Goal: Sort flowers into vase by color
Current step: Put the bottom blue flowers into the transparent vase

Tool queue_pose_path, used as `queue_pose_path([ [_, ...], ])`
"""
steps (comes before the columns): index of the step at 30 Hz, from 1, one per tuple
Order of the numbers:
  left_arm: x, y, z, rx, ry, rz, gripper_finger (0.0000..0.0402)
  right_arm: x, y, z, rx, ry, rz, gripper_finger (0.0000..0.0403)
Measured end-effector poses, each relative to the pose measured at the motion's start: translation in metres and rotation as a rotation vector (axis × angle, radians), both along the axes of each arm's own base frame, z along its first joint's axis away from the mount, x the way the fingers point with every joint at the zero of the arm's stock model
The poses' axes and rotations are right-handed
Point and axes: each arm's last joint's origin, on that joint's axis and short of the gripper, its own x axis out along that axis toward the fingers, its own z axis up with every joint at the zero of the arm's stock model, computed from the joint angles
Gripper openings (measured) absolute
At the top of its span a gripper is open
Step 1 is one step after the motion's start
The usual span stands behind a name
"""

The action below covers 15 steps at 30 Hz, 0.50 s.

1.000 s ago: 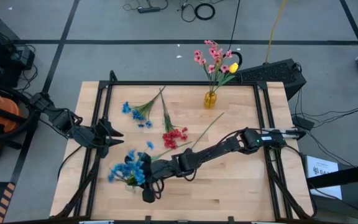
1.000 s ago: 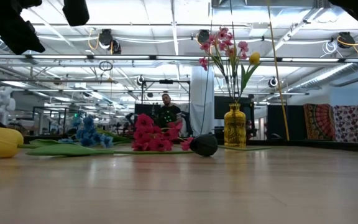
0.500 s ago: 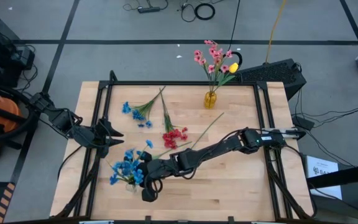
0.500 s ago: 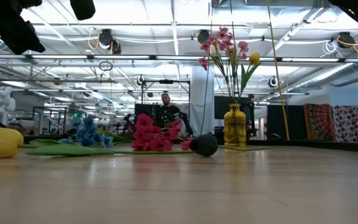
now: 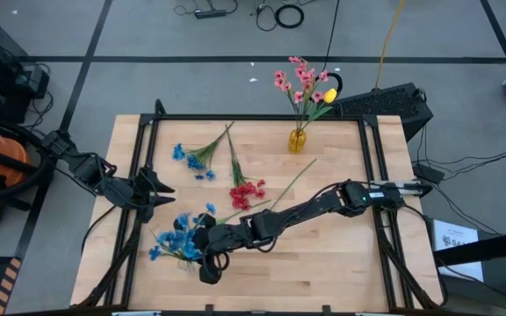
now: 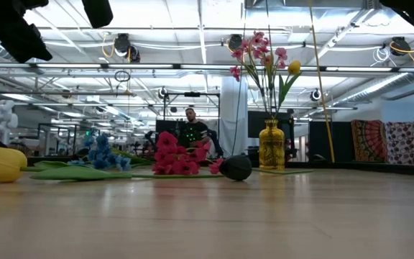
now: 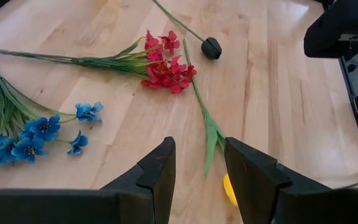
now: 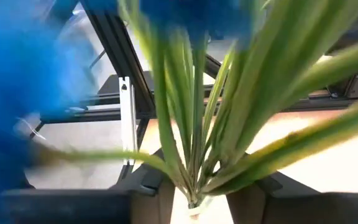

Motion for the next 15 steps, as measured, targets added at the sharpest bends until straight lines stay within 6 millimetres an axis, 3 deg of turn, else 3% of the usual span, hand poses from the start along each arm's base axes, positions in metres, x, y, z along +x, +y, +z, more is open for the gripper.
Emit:
queue_pose_path([
  [7,0.0000,0.0000,0.0000,0.004,0.000,-0.003,0.0143,0.0004,-0.0028,-0.0013,-0.004,0.014,-0.002,0.0160],
  [15,-0.0001,-0.0006,-0.0001,-0.009,0.006,-0.018,0.0143,-0.0085,-0.0011,-0.0037,0.058,0.156,0.067,0.0176],
])
